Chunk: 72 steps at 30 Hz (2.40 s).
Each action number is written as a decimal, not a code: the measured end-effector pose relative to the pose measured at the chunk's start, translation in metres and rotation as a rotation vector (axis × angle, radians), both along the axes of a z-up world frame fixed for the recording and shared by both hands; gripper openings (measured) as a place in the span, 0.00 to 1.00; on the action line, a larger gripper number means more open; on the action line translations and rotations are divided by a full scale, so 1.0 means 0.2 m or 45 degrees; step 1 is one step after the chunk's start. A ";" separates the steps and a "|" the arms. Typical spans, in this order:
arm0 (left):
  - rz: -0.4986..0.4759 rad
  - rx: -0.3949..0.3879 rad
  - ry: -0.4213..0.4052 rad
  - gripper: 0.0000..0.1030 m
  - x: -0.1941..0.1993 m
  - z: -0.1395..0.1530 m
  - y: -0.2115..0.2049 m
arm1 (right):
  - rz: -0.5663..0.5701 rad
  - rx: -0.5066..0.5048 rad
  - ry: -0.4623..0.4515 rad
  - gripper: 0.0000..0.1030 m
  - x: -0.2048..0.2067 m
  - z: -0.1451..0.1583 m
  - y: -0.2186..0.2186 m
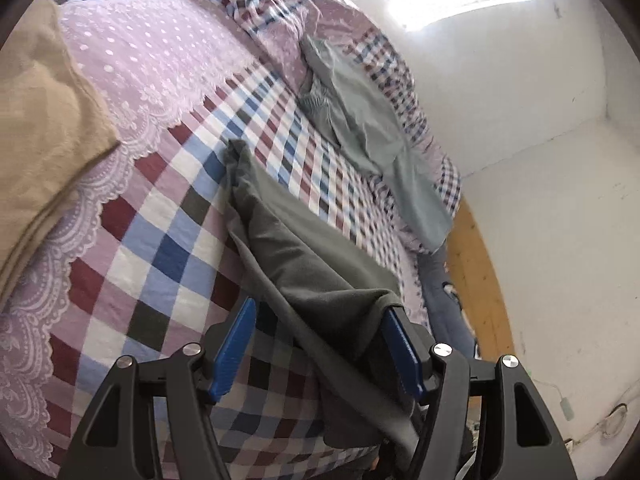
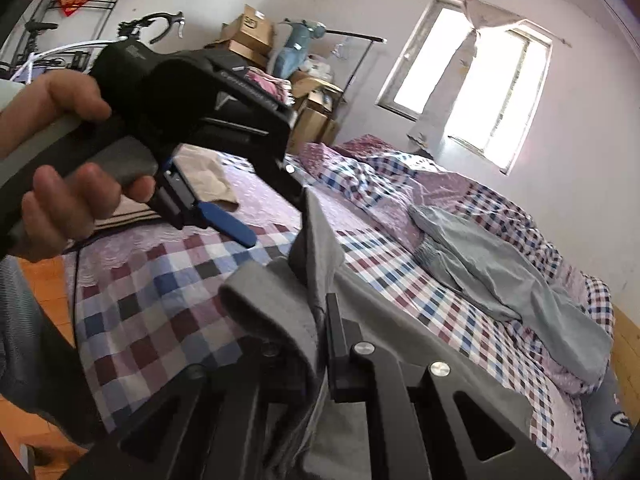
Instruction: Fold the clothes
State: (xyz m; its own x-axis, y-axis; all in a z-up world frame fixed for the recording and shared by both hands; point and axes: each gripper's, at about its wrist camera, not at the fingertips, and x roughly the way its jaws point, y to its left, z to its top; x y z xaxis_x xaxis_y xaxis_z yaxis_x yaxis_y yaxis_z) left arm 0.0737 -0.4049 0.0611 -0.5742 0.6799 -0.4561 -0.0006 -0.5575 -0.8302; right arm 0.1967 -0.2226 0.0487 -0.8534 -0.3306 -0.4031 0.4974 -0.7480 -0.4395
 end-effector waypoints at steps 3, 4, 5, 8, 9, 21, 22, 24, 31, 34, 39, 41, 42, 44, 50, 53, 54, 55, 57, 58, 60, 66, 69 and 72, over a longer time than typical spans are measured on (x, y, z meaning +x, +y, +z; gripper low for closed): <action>0.017 0.011 -0.008 0.66 0.03 0.00 -0.02 | 0.014 0.001 -0.015 0.04 0.01 -0.01 -0.01; 0.020 0.009 -0.018 0.66 0.04 -0.01 -0.03 | 0.013 -0.001 -0.020 0.04 0.01 -0.01 0.00; 0.019 0.007 -0.028 0.66 0.05 -0.01 -0.03 | 0.008 -0.003 -0.022 0.04 0.01 -0.01 0.00; 0.010 -0.011 -0.033 0.66 0.07 0.00 -0.03 | -0.019 -0.032 -0.046 0.04 -0.02 0.00 0.03; 0.006 -0.009 -0.016 0.65 0.09 0.01 -0.04 | -0.029 -0.042 -0.055 0.04 -0.03 0.00 0.03; 0.109 0.121 0.038 0.67 0.09 -0.07 -0.16 | 0.008 -0.036 -0.066 0.05 0.04 0.00 0.01; 0.096 0.127 -0.003 0.67 0.04 -0.11 -0.14 | 0.008 -0.036 -0.064 0.05 0.04 0.00 0.01; 0.048 0.131 -0.050 0.67 -0.05 -0.17 -0.08 | 0.004 -0.037 -0.067 0.05 0.04 0.00 0.02; -0.034 0.031 -0.156 0.67 -0.34 -0.27 0.08 | 0.006 -0.036 -0.050 0.05 0.07 0.02 0.05; -0.031 0.008 -0.147 0.66 -0.44 -0.28 0.10 | 0.003 -0.047 -0.050 0.05 0.09 0.04 0.07; -0.024 -0.080 -0.151 0.39 -0.60 -0.27 0.14 | -0.005 -0.052 -0.046 0.04 0.10 0.07 0.09; -0.011 -0.107 -0.170 0.16 -0.65 -0.28 0.15 | -0.011 -0.055 -0.055 0.04 0.10 0.07 0.10; -0.005 -0.112 -0.175 0.13 -0.66 -0.29 0.15 | -0.013 -0.055 -0.060 0.04 0.10 0.07 0.10; 0.012 -0.114 -0.159 0.10 -0.67 -0.27 0.16 | -0.016 -0.059 -0.074 0.04 0.11 0.07 0.10; 0.045 -0.304 0.000 0.09 -0.61 0.01 0.24 | -0.016 -0.096 -0.053 0.04 0.16 0.11 0.12; 0.077 -0.530 0.080 0.09 -0.57 0.19 0.35 | -0.040 -0.133 -0.040 0.04 0.19 0.14 0.16; 0.086 -0.608 0.109 0.09 -0.55 0.24 0.40 | -0.055 -0.148 -0.042 0.04 0.19 0.15 0.19; 0.092 -0.675 0.133 0.09 -0.54 0.30 0.46 | -0.079 -0.165 -0.046 0.04 0.20 0.16 0.22; 0.096 -0.774 0.174 0.09 -0.52 0.38 0.56 | -0.124 -0.196 -0.054 0.04 0.20 0.18 0.29; 0.097 -0.819 0.194 0.09 -0.51 0.42 0.62 | -0.145 -0.210 -0.056 0.04 0.20 0.19 0.32; 0.089 -0.891 0.236 0.09 -0.49 0.50 0.73 | -0.191 -0.240 -0.051 0.04 0.20 0.22 0.40; 0.014 -0.916 0.295 0.08 -0.51 0.66 1.00 | -0.308 -0.357 -0.028 0.04 0.25 0.33 0.63; -0.025 -0.913 0.317 0.08 -0.51 0.72 1.13 | -0.351 -0.421 -0.023 0.04 0.28 0.37 0.73; -0.063 -0.906 0.320 0.08 -0.53 0.77 1.28 | -0.397 -0.469 -0.004 0.04 0.30 0.40 0.82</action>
